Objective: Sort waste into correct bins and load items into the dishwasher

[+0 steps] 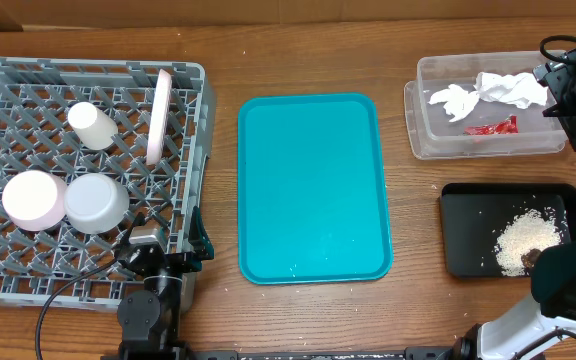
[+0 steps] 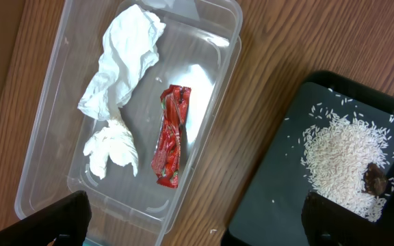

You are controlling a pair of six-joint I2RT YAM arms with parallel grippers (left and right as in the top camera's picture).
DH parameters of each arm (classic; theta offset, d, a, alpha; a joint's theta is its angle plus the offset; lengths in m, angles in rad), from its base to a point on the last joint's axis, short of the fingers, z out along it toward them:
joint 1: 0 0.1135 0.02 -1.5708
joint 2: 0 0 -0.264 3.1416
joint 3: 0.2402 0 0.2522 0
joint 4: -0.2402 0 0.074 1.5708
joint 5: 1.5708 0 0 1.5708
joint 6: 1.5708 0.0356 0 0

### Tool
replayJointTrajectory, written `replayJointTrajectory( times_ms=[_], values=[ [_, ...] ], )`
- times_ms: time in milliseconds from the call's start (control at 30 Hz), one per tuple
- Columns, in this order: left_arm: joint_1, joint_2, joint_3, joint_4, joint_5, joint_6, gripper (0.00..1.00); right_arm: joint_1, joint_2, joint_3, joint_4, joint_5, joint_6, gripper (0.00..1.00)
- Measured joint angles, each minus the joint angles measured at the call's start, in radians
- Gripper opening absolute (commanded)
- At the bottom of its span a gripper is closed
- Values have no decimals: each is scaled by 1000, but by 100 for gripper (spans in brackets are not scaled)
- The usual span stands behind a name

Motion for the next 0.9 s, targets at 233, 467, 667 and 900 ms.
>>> replayJointTrajectory(
  times_ms=[233,467,667,900],
  values=[
    [0,0,0,0,0,0,100,0,0,0,0,0,-1,100],
    [0,0,0,0,0,0,100,0,0,0,0,0,0,100],
    [0,0,0,0,0,0,100,0,0,0,0,0,0,100],
    [0,0,0,0,0,0,100,0,0,0,6,23,0,100]
  ],
)
